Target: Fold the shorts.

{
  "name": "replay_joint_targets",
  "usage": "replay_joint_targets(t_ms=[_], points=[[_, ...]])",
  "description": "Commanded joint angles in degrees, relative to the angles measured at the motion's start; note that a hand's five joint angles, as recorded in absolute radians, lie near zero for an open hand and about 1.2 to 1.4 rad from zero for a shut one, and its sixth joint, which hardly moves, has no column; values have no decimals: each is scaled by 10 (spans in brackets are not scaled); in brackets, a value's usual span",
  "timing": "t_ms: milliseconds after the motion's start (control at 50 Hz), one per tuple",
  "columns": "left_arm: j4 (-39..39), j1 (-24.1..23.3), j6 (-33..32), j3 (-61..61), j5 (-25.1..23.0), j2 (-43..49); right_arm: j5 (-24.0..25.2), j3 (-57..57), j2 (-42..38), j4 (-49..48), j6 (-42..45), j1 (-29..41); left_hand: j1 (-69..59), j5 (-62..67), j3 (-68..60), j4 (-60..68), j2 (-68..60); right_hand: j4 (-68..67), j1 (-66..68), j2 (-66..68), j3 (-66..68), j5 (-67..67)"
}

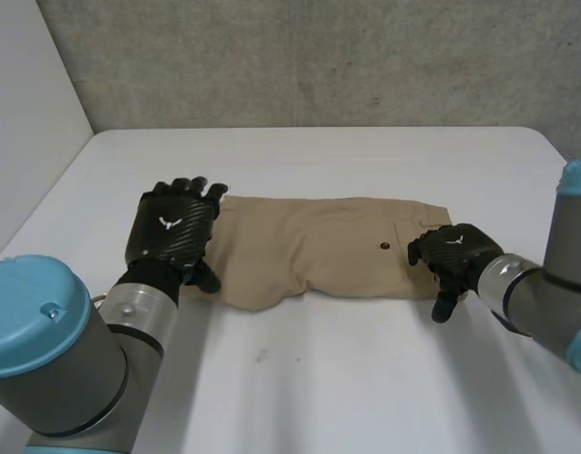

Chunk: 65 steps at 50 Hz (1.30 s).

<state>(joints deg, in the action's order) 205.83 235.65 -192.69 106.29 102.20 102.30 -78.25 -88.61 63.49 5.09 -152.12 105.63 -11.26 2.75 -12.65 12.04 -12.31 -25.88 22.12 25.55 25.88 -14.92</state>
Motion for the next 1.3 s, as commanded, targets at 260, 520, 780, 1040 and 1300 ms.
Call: replay_joint_targets(t_ms=[260,520,780,1040,1300], points=[[39,14,-7,20,0,3,-16,-14,-85,-185,-1,-20,-5,-10,9,-3,6,-541,578,544,541,-550],[38,13,-7,22,1,1,-21,5,-22,-117,56,-108,-1,-14,13,-7,9,-541,579,544,541,-551],[39,14,-8,23,1,0,-11,42,30,-82,305,-103,-1,-14,13,-7,9,-541,579,544,541,-551],[38,15,-8,17,1,-7,153,93,-26,-89,322,159,5,-20,19,-13,16,-541,579,544,541,-551],[34,10,-8,-42,-5,1,151,94,-36,-77,183,195,12,-27,26,-20,23,159,-121,-156,-159,149]])
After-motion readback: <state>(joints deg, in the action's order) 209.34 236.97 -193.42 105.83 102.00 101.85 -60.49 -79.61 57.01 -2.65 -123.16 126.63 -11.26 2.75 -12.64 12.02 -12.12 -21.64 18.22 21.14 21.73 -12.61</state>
